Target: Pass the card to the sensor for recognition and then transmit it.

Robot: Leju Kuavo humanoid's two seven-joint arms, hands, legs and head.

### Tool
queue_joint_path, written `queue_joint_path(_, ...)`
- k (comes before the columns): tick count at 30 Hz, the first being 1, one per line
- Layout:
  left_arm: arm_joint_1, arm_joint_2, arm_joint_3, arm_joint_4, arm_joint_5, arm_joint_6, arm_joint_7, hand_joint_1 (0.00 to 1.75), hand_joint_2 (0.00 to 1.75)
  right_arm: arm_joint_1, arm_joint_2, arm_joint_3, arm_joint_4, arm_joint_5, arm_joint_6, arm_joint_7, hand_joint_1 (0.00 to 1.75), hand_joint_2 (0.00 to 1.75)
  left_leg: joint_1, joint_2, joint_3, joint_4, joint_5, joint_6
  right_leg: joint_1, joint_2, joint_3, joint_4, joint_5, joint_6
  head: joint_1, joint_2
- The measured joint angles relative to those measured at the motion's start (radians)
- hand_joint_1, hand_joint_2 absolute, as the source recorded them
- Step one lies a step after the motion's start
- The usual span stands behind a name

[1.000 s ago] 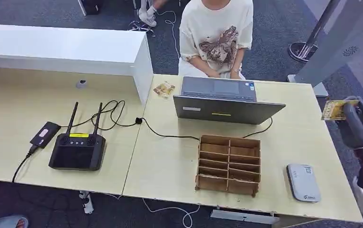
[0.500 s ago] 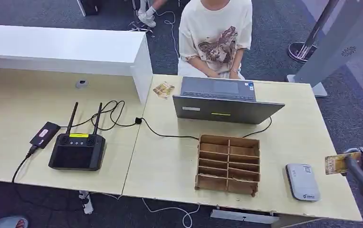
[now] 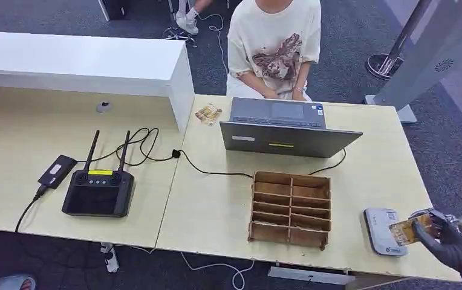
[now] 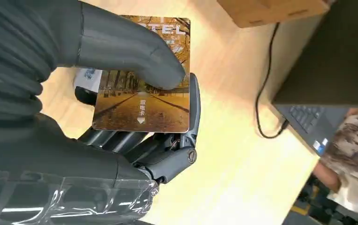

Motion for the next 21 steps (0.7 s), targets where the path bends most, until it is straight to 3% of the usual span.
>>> queue_joint_path(21,0.000,-0.001,0.000,0.000,0.000,0.000,0.000,0.00,0.00,-0.005,-0.007,0.066,0.025,0.005,-0.007,0.001,1.75,1.75,0.000,0.000,0.000,0.000,0.000,0.000,0.000,0.000,0.000,0.000,0.000,0.000,0.000,0.000)
